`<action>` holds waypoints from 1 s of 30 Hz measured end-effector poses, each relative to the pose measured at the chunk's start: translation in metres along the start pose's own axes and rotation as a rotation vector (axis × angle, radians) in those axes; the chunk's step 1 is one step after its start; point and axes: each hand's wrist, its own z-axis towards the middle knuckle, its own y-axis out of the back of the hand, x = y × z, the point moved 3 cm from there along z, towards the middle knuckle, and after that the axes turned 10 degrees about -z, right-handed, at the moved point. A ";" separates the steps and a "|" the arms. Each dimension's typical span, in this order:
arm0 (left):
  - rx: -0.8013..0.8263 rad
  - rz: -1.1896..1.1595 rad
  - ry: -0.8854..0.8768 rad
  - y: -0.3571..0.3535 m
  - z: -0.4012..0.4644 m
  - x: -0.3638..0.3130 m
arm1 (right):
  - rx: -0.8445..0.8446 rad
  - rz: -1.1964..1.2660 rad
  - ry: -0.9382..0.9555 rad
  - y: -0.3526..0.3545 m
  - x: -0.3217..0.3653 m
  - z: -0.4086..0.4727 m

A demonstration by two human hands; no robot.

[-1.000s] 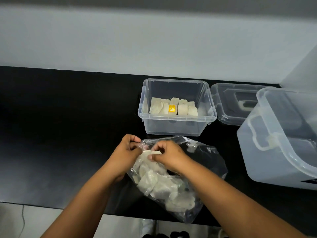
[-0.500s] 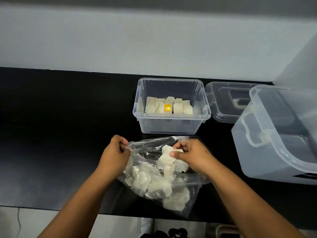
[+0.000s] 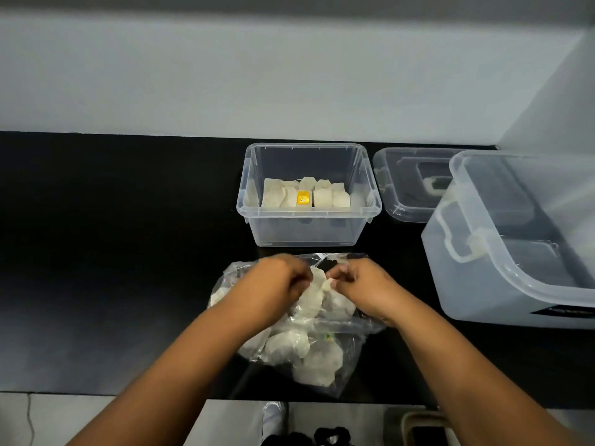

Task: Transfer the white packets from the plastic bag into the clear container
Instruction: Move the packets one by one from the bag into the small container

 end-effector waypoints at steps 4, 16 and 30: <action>0.204 0.053 0.132 -0.026 0.018 0.011 | -0.083 -0.069 0.045 0.003 0.006 -0.003; 0.161 0.000 0.077 -0.017 0.029 0.003 | -0.159 -0.231 0.168 0.029 0.031 -0.016; -0.130 -0.094 -0.058 0.115 0.065 -0.031 | -0.286 -0.134 0.383 0.131 0.121 -0.004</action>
